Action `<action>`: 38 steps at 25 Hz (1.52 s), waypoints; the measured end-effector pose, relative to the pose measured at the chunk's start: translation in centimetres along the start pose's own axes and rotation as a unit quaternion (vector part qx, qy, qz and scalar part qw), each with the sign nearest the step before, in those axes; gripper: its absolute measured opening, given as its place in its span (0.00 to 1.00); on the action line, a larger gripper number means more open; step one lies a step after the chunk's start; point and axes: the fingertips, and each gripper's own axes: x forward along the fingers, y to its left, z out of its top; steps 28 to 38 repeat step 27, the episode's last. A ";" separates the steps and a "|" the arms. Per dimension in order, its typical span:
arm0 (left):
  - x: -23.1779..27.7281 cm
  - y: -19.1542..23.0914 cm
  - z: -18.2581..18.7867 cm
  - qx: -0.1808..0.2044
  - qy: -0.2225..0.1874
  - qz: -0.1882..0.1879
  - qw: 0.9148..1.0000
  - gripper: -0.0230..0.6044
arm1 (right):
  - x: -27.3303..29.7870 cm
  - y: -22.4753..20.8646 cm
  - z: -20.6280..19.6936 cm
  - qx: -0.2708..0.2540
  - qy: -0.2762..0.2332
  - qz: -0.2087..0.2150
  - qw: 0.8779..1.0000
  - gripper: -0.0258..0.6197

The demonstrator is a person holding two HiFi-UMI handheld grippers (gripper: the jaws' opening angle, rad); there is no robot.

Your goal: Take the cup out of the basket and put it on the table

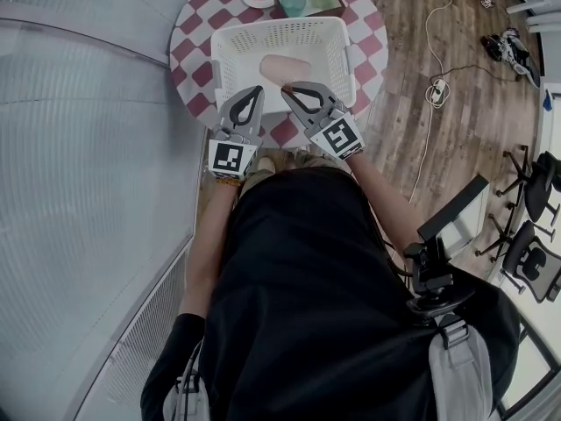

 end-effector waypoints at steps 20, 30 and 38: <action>0.1 -1.1 -0.6 0.005 -0.005 -0.001 1.000 0.04 | -0.3 0.7 -1.0 -0.017 0.009 0.009 1.000 0.08; 1.8 -0.9 0.4 0.006 -0.005 0.001 1.000 0.04 | -0.3 -0.7 -0.8 -0.023 0.015 0.016 0.999 0.08; 1.8 -0.9 0.4 0.006 -0.005 0.001 1.000 0.04 | -0.3 -0.7 -0.8 -0.023 0.015 0.016 0.999 0.08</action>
